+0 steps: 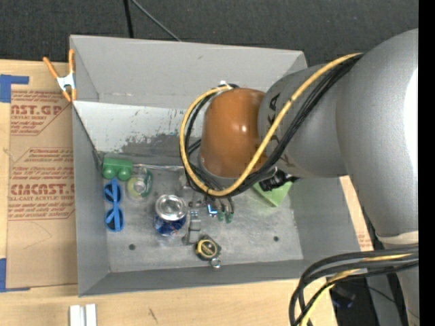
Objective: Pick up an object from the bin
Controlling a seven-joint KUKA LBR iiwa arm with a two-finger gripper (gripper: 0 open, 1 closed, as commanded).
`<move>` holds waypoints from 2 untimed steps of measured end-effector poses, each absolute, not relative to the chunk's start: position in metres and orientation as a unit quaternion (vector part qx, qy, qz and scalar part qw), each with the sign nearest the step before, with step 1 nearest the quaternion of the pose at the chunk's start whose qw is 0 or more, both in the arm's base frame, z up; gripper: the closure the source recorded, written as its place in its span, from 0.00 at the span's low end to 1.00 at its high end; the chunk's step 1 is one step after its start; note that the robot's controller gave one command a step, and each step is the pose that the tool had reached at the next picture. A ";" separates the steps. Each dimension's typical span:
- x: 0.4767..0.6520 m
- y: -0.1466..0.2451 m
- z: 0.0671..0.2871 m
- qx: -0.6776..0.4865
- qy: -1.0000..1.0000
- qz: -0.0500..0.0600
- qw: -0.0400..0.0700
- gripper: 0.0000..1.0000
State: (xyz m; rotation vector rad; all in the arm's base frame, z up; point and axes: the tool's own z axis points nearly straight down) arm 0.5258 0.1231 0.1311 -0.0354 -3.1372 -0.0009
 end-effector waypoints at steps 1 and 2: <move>0.526 0.117 0.068 -0.104 -0.995 0.001 0.002 0.00; 0.499 0.210 0.069 -0.056 -0.998 -0.002 0.001 0.00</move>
Offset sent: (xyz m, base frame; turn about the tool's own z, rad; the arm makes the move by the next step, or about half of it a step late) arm 0.0019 -0.0060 -0.0604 0.1843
